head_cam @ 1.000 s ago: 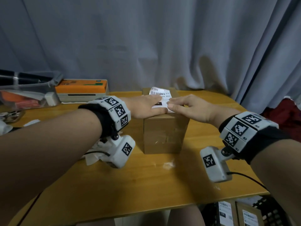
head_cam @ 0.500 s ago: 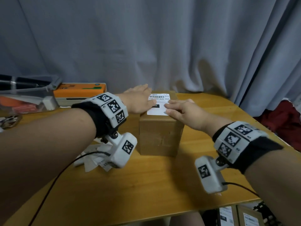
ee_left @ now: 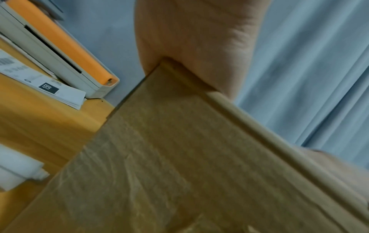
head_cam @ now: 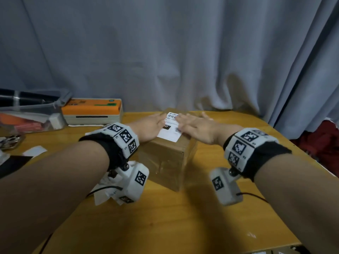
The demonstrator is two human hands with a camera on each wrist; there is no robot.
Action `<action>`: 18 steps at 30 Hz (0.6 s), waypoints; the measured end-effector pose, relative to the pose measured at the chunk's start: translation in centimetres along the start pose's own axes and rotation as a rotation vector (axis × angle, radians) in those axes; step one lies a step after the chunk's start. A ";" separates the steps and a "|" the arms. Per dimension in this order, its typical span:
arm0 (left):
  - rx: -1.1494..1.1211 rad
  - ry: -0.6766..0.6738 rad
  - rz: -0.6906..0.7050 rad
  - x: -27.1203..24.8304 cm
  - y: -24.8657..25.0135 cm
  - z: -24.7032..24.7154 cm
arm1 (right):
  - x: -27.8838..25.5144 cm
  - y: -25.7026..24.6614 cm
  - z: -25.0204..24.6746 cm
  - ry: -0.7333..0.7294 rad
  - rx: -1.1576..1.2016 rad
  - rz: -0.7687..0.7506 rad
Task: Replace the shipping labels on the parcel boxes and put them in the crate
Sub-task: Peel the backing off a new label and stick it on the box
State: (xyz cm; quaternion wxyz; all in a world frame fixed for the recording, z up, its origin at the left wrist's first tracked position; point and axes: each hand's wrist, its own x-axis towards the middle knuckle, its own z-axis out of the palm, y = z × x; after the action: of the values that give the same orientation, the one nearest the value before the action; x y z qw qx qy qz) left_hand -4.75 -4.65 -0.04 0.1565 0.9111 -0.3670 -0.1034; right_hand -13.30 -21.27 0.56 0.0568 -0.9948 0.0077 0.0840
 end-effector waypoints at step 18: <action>0.376 -0.112 0.128 0.7 0.9 -0.3 | 1.4 0.1 -0.1 0.007 0.142 0.113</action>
State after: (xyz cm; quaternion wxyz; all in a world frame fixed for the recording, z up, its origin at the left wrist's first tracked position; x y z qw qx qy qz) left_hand -4.74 -5.70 0.54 -0.0308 0.8919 -0.4451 -0.0736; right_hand -11.92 -21.41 0.44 0.1225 -0.9865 0.0701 0.0830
